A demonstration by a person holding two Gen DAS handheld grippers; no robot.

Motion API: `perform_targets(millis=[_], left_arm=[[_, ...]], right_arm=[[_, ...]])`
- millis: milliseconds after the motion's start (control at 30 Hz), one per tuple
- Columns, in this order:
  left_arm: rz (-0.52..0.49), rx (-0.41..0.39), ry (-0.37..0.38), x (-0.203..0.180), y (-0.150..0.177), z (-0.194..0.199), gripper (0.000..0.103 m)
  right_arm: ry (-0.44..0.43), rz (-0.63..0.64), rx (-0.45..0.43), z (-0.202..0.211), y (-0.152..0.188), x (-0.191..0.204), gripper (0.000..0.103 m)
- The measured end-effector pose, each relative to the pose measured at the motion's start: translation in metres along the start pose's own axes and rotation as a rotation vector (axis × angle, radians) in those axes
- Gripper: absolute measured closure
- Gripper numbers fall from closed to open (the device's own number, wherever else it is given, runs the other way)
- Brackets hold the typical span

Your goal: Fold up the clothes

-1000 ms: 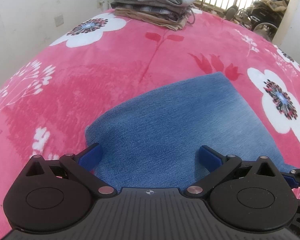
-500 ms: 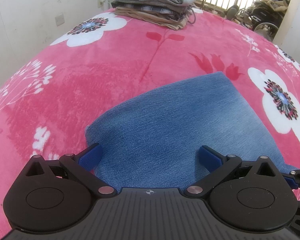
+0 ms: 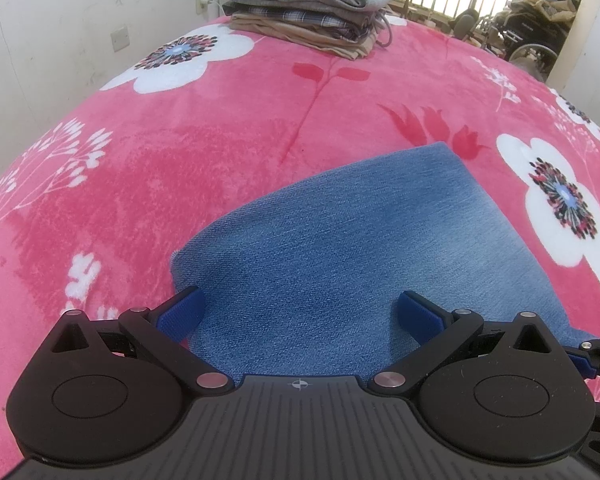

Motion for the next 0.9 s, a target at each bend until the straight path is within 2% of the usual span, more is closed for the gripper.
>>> perform_targets(millis=[333, 533, 600, 667, 800, 900], left_arm=[[0.002, -0.009, 0.006, 0.001, 0.001, 0.001, 0.0], [0.049, -0.044, 0.054, 0.016, 0.003, 0.012, 0.0], [0.072, -0.073, 0.082, 0.022, 0.005, 0.023, 0.001], [0.069, -0.137, 0.113, 0.025, 0.006, 0.039, 0.002], [-0.022, -0.296, 0.179, 0.011, 0.009, 0.074, 0.002], [-0.093, -0.301, 0.237, -0.009, 0.016, 0.078, 0.001]], right_arm=[[0.0, 0.002, 0.0, -0.001, 0.0, -0.001, 0.082], [-0.003, 0.002, -0.002, 0.0, 0.0, -0.001, 0.082], [-0.004, -0.001, -0.003, 0.0, 0.001, -0.001, 0.082], [-0.007, -0.005, -0.003, -0.001, 0.0, -0.001, 0.082], [-0.01, -0.017, -0.004, -0.001, 0.0, -0.003, 0.082], [-0.011, -0.027, -0.004, -0.001, 0.0, -0.004, 0.082]])
Point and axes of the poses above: each gripper's, at about its wrist camera, not at the fingertips, and z roughly against the way its jaws point, x to its left, y to its underside, the point moved 4 cm from there along -z, roughly the way its jaws point, and after that the axes turned 1 degree about -y, right-handed, at the moved point
